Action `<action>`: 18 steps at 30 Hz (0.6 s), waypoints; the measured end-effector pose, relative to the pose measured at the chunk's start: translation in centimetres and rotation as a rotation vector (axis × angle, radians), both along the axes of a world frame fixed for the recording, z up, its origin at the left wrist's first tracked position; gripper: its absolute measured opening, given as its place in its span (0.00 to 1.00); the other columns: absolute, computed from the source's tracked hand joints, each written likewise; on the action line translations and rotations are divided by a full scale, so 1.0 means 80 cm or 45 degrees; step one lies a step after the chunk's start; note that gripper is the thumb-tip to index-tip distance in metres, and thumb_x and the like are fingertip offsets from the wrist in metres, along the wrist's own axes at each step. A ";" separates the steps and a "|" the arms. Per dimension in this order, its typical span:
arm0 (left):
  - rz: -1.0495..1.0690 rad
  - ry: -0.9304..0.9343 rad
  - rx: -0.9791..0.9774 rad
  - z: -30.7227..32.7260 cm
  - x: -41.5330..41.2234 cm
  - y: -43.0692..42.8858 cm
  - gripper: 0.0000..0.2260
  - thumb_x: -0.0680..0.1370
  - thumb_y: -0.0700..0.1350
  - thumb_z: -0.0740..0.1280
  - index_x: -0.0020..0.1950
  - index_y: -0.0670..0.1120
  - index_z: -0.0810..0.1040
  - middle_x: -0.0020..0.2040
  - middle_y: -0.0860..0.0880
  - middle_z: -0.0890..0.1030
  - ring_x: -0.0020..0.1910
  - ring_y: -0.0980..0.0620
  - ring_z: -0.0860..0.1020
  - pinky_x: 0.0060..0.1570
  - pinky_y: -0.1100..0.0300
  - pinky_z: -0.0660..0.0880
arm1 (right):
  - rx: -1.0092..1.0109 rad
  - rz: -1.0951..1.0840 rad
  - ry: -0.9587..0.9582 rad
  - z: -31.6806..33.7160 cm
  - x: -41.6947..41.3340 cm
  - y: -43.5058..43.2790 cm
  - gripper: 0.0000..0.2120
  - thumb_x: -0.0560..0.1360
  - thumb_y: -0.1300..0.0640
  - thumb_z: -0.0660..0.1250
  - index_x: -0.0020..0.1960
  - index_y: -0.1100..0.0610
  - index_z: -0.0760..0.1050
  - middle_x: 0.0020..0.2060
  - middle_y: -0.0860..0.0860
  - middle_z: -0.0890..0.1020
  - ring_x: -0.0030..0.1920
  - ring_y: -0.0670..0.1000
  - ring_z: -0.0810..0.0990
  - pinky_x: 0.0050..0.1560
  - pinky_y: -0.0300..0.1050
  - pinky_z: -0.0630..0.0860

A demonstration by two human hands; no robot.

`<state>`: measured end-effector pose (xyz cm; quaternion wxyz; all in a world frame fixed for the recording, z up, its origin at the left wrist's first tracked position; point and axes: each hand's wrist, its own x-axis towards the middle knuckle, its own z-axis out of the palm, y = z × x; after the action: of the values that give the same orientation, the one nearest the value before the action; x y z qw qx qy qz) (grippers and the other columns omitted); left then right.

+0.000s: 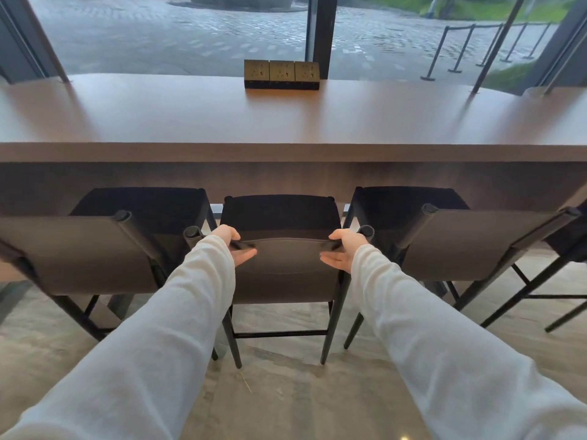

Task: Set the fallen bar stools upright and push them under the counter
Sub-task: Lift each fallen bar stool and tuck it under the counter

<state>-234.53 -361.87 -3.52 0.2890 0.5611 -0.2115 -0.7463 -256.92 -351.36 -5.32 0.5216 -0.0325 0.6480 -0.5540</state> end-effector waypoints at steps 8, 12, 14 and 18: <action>-0.360 -0.025 -0.173 0.015 0.002 0.054 0.17 0.80 0.43 0.58 0.68 0.43 0.67 0.64 0.43 0.75 0.58 0.44 0.77 0.58 0.50 0.74 | -0.128 0.017 -0.014 0.031 0.036 0.047 0.12 0.78 0.56 0.61 0.61 0.56 0.68 0.67 0.59 0.71 0.58 0.60 0.78 0.54 0.53 0.79; -0.470 0.109 -0.334 0.029 -0.003 0.093 0.10 0.79 0.45 0.60 0.58 0.45 0.74 0.61 0.45 0.78 0.57 0.45 0.78 0.58 0.50 0.73 | -0.359 -0.007 -0.111 0.042 0.058 0.090 0.21 0.80 0.48 0.57 0.70 0.55 0.65 0.66 0.57 0.73 0.57 0.58 0.78 0.51 0.51 0.80; -0.512 0.157 -0.394 0.035 -0.007 0.111 0.10 0.80 0.47 0.59 0.57 0.46 0.76 0.60 0.46 0.79 0.57 0.46 0.78 0.57 0.51 0.74 | -0.438 -0.040 -0.111 0.046 0.064 0.113 0.18 0.80 0.46 0.56 0.66 0.53 0.70 0.63 0.56 0.76 0.57 0.57 0.79 0.53 0.51 0.79; -0.626 0.255 -0.443 0.048 -0.019 0.148 0.13 0.81 0.48 0.56 0.60 0.46 0.75 0.58 0.46 0.80 0.56 0.46 0.79 0.56 0.52 0.75 | -0.542 -0.143 -0.103 0.052 0.061 0.171 0.17 0.79 0.45 0.55 0.61 0.52 0.75 0.58 0.54 0.80 0.56 0.56 0.81 0.54 0.52 0.79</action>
<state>-236.02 -350.01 0.35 0.2110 0.3591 -0.4358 -0.7978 -252.06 -337.66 -1.19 0.4968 -0.0836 0.4958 -0.7074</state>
